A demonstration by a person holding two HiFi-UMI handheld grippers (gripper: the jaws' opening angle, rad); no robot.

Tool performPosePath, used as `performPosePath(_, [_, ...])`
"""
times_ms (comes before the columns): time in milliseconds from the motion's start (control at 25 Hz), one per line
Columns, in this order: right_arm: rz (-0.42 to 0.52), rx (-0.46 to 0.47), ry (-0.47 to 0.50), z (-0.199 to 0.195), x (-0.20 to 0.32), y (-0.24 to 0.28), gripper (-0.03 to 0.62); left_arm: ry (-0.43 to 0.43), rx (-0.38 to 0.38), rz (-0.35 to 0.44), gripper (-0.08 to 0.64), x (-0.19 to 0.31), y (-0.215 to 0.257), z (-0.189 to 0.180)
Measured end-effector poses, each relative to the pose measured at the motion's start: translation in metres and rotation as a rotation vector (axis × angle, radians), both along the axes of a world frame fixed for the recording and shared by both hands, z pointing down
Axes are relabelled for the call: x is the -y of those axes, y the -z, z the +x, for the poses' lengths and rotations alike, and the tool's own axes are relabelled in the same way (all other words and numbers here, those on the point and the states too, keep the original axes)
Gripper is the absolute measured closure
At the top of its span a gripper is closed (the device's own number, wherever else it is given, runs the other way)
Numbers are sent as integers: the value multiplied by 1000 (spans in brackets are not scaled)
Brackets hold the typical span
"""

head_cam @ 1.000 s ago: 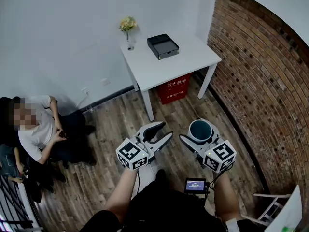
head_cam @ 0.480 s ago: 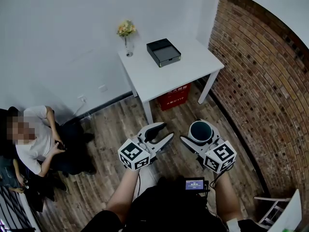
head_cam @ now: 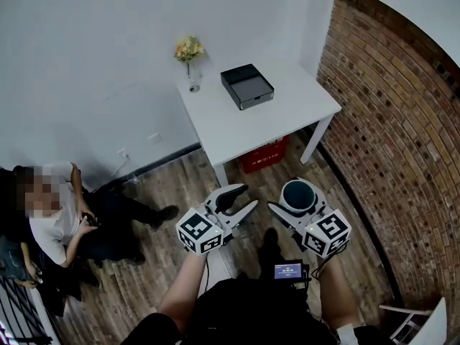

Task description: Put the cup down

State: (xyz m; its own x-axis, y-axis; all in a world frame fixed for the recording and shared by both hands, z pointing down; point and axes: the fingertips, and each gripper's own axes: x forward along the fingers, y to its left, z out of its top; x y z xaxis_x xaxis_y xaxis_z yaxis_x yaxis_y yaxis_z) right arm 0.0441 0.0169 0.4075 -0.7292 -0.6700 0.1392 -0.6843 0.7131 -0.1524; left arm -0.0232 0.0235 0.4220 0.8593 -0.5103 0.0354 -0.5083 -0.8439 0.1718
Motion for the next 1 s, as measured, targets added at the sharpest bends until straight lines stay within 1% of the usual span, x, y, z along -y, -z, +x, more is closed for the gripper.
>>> performPosePath(360, [-1, 25, 47, 32, 97, -1, 173, 57, 19, 0, 376, 90, 0, 30])
performPosePath(720, [16, 30, 111, 64, 196, 5, 173, 119, 33, 9, 376, 183, 8, 62])
performPosePath(1000, [41, 35, 152, 82, 251, 11, 173, 169, 38, 29, 376, 238, 16, 79])
